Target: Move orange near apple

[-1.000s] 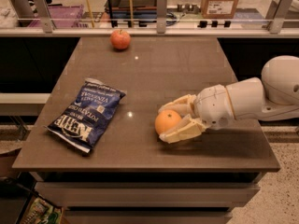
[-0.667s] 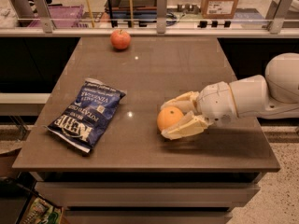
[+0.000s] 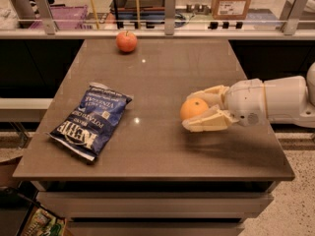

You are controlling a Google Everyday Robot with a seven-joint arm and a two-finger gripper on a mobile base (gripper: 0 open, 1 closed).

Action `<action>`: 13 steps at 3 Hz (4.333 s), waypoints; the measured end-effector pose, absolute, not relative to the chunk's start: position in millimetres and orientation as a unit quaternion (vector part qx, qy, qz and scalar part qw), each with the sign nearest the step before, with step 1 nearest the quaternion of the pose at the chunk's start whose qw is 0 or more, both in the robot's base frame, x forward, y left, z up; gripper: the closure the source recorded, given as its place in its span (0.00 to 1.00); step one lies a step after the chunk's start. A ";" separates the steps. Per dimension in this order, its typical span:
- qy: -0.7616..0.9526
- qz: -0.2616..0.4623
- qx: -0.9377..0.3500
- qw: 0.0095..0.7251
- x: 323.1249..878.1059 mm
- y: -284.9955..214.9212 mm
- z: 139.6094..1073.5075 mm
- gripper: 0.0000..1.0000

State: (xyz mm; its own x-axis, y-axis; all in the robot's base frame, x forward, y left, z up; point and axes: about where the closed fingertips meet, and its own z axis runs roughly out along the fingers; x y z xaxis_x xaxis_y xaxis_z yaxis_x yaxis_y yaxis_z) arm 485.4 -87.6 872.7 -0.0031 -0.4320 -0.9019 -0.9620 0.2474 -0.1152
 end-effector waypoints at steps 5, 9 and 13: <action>0.671 0.159 -0.440 0.575 617.8 -151.8 965.5 1.00; 0.635 0.207 -0.493 0.557 738.3 -109.0 961.5 1.00; 0.693 0.178 -0.450 0.535 788.0 -71.9 931.7 1.00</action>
Offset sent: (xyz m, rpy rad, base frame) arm 0.0776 -0.0697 0.0598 0.0079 -0.0681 -0.4439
